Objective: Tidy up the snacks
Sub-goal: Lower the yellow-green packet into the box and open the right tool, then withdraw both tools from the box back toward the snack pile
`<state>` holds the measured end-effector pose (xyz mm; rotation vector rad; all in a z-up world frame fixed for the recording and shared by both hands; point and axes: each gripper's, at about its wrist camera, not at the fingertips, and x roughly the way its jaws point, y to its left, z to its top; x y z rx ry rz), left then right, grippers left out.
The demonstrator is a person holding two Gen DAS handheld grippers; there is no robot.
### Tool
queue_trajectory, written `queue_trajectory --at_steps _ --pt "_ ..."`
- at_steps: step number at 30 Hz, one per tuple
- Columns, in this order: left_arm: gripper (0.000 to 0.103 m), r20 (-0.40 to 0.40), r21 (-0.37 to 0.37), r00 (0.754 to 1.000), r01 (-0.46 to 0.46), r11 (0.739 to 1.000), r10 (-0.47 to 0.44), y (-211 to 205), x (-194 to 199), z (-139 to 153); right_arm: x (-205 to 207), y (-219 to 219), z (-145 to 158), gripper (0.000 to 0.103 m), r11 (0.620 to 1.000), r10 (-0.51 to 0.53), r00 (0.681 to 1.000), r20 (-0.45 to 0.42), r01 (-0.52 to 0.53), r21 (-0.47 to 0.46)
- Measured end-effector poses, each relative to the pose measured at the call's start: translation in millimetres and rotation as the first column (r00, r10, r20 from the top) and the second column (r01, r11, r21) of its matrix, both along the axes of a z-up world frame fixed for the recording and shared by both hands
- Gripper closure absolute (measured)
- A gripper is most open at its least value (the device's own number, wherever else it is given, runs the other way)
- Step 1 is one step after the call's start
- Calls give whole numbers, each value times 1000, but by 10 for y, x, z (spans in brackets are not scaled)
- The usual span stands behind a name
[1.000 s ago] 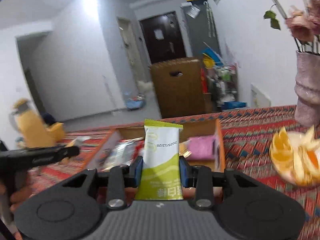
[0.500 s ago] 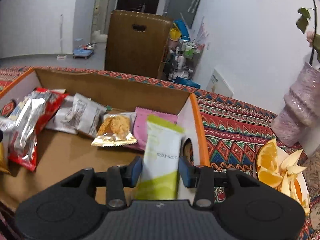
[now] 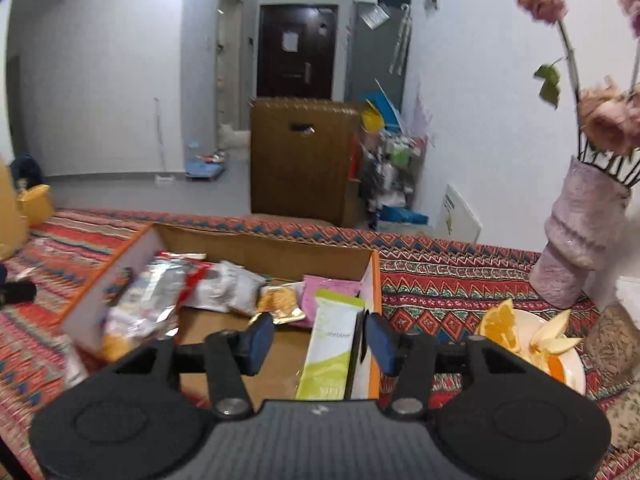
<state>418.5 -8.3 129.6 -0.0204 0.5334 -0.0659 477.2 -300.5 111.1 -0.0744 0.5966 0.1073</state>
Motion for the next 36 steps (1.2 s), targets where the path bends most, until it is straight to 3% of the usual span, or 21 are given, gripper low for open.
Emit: queue_trajectory --at_steps 2,6,9,11,12,16,19,22,25,28,31,36 --pt "23 36 -5 999 -14 1000 14 75 -346 121 -347 -30 103 50 1000 26 999 39 -25 -7" --pt "19 102 18 995 -16 1000 14 156 -1120 176 -1129 -130 234 35 996 63 990 123 -70 53" --pt "14 117 -32 993 13 999 -10 230 -1720 113 -1699 -147 268 32 994 83 982 171 -95 63" --pt "7 133 -54 991 24 998 -17 255 -2062 38 -2083 -152 266 21 990 102 972 212 -120 74" --pt "5 143 -59 990 24 998 -16 255 -2256 -9 -2312 -153 250 17 988 111 966 236 -133 82" --pt "2 159 -41 987 23 999 -16 221 -2864 -272 -3057 -138 66 16 984 126 951 283 -156 88" --pt "0 151 -44 988 10 999 -4 211 -3210 -492 -3465 -47 -182 13 994 82 952 295 -100 46" --pt "0 118 -44 993 9 999 -4 244 -3411 -672 -3758 -4 -471 12 999 20 961 275 -32 42" --pt "0 88 -31 996 6 999 -3 282 -3471 -816 -3942 -32 -744 12 991 -37 978 205 10 133" --pt "0 33 -30 999 1 1000 0 304 -3410 -907 -4003 -2 -959 12 994 -57 989 139 43 103" --pt "0 40 -39 999 16 999 -15 316 -3406 -914 -4050 49 -1020 12 996 -76 989 123 70 56" --pt "0 28 -45 1000 13 999 -12 313 -3337 -936 -4001 73 -1041 12 996 -80 990 118 74 57"
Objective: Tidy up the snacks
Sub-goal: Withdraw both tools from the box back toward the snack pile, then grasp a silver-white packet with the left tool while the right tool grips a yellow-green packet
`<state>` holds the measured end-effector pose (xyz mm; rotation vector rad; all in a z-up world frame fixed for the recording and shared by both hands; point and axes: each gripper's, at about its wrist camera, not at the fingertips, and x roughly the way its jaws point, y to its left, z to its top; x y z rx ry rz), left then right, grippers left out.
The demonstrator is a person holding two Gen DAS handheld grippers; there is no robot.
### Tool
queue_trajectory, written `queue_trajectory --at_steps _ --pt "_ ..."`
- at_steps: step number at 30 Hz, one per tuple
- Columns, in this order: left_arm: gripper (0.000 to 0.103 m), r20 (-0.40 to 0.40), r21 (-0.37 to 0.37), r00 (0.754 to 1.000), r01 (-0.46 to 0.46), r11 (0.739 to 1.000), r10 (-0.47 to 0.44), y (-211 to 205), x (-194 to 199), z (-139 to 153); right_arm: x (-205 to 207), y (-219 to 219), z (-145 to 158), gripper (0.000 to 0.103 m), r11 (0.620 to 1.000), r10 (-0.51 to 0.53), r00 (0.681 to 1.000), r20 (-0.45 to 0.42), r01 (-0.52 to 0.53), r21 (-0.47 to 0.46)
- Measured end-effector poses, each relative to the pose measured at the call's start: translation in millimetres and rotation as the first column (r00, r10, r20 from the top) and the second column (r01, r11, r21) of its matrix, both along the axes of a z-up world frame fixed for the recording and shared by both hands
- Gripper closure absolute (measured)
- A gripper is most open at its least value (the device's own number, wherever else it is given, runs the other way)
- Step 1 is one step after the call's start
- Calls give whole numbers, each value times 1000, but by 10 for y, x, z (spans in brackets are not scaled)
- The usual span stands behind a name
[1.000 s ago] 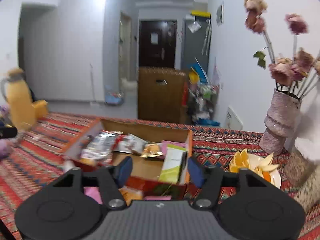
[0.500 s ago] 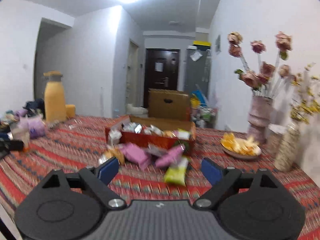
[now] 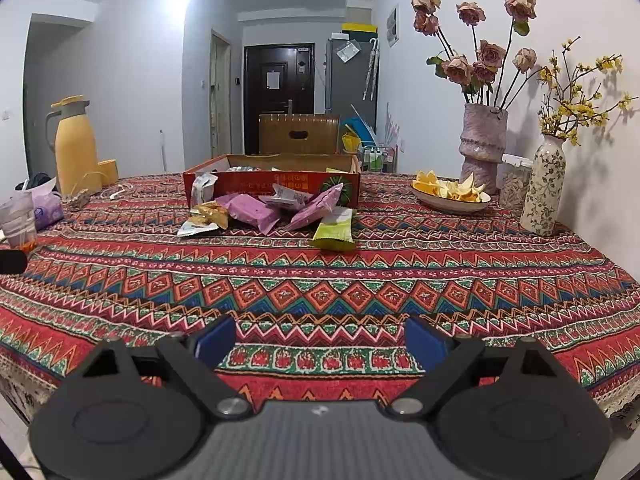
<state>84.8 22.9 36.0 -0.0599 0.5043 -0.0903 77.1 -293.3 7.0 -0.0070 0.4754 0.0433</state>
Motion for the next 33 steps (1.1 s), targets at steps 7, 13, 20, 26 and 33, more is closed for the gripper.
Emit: queue_trajectory --at_steps 7,13,20,26,33 --pt "0 -47 2 999 -10 1000 10 16 197 -84 173 32 -81 12 1000 -11 999 -44 11 8" --pt "0 -45 28 999 -5 1000 6 16 500 -61 299 7 -98 12 999 -28 998 -57 29 22" --pt "0 22 128 1000 10 992 -13 -53 1247 104 629 -54 -37 14 998 -64 996 -68 65 14" --pt "0 31 135 995 93 987 -98 -111 1928 59 1055 -124 112 17 998 -60 997 -43 60 6" --pt "12 27 203 987 150 968 -159 -348 2874 -179 2006 -128 61 28 1000 -7 996 -88 4 -25"
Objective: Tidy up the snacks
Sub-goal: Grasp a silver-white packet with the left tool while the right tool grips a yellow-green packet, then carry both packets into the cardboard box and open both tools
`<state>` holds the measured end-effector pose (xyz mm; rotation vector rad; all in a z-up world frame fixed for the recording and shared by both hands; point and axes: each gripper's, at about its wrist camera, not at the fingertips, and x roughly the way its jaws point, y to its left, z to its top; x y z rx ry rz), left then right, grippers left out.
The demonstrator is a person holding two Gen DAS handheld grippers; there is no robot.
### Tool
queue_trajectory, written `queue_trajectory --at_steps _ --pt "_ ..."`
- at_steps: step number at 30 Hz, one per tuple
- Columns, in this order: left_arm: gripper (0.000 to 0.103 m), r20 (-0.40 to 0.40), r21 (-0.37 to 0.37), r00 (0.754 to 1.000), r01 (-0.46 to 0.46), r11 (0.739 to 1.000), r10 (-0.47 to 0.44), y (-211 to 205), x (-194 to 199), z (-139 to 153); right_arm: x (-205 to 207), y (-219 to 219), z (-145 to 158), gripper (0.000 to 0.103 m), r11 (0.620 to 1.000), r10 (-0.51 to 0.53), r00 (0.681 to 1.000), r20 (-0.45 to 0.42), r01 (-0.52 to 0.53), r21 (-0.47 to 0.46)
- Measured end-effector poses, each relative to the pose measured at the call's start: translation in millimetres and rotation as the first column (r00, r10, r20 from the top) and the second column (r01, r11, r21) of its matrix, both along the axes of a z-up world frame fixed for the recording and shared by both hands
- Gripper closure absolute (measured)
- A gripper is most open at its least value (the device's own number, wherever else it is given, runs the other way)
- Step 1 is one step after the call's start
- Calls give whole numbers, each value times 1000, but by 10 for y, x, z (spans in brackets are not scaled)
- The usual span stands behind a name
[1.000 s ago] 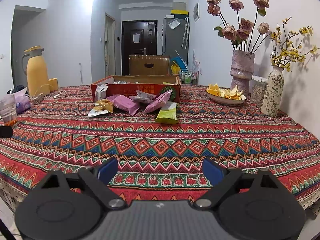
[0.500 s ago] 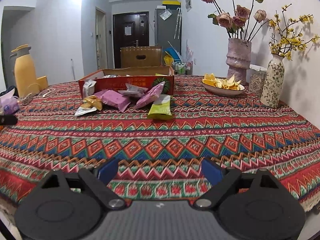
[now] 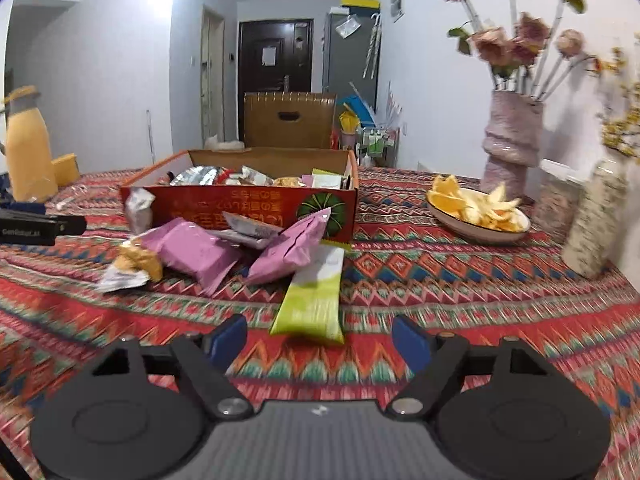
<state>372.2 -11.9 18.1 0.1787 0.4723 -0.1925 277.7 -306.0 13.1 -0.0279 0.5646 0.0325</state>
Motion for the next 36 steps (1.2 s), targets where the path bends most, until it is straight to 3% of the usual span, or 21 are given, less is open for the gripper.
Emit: queue_trajectory --at_steps 4,9,11,12,15,19,23,32,36 --pt "23 -49 -16 998 25 1000 -26 -82 386 -124 512 27 -134 34 1000 1 999 -40 -1 -4" --pt "29 -66 -36 997 31 999 -34 -118 685 -261 892 36 -301 41 1000 -5 996 -93 7 28" --pt "41 -71 -51 997 33 998 -37 -114 770 -306 979 29 -333 51 999 -8 995 -101 13 42" --pt "56 -75 -56 997 32 998 -36 -121 795 -314 1009 21 -345 57 999 -5 995 -103 10 48" --pt "61 -70 -63 997 22 998 -27 -119 744 -303 1028 7 -364 64 999 -16 996 -92 20 43" --pt "61 -68 -61 998 -6 998 1 -109 493 -186 950 -18 -358 66 999 -20 996 -90 23 39" --pt "61 -92 -103 994 -74 992 65 4 79 -32 658 -68 -336 66 999 -41 995 -88 44 31" --pt "61 -176 -278 971 -206 938 160 307 -1135 108 -577 -167 -252 67 998 -48 995 -87 51 36" --pt "61 -207 -289 967 -206 935 150 248 -1585 92 -966 -165 -158 67 997 -50 997 -63 53 57"
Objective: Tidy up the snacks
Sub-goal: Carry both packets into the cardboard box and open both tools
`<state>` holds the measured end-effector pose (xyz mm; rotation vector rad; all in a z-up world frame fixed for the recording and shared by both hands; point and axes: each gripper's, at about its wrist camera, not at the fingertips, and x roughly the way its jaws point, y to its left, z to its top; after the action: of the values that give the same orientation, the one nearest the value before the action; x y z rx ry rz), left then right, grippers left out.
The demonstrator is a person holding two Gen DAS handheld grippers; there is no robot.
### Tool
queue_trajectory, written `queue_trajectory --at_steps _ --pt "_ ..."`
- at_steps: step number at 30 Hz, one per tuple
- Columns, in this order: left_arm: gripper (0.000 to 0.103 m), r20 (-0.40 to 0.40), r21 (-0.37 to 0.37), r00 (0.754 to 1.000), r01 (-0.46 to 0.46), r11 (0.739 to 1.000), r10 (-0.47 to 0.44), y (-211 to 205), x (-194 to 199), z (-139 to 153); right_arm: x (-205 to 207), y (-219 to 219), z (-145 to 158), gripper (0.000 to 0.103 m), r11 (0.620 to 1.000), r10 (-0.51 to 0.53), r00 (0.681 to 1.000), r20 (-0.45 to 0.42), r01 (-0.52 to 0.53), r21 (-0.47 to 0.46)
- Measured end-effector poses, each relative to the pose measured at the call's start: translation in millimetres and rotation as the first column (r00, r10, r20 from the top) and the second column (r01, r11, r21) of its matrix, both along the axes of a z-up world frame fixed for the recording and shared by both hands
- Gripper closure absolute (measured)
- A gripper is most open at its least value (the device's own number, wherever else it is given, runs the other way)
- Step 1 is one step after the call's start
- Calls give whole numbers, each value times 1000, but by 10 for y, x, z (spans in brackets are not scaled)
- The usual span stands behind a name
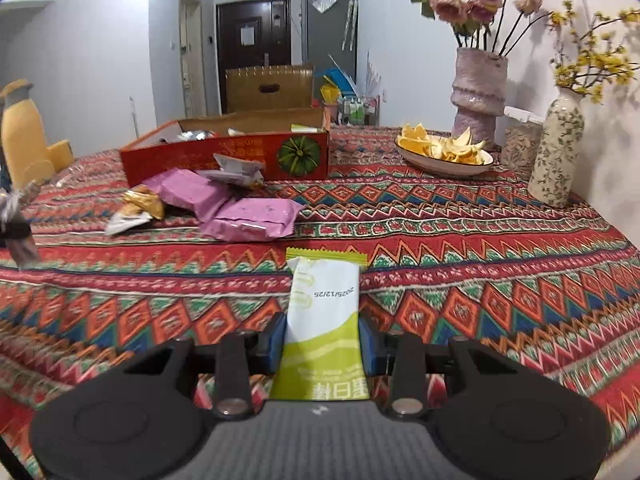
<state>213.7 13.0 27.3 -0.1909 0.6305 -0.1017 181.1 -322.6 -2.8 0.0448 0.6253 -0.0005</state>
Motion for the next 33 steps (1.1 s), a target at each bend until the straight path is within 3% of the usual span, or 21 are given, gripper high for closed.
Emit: queue_trajectory --at_steps 5,10,19,26,33 --pt "61 -32 40 999 12 999 -10 -99 -226 -24 -220 72 93 67 999 41 998 49 -42 14" --pt "61 6 94 1000 -4 996 4 -166 -346 75 -317 108 119 67 996 63 995 76 -68 57" --pt "61 28 115 1000 -13 993 10 -166 -135 247 -209 100 190 67 991 85 989 120 -97 96" --pt "61 37 181 994 98 979 -106 -442 499 525 262 -8 453 67 981 138 973 185 -160 112" --pt "60 93 166 976 178 970 -196 -758 1495 912 1323 -29 898 67 960 228 946 229 -258 106"
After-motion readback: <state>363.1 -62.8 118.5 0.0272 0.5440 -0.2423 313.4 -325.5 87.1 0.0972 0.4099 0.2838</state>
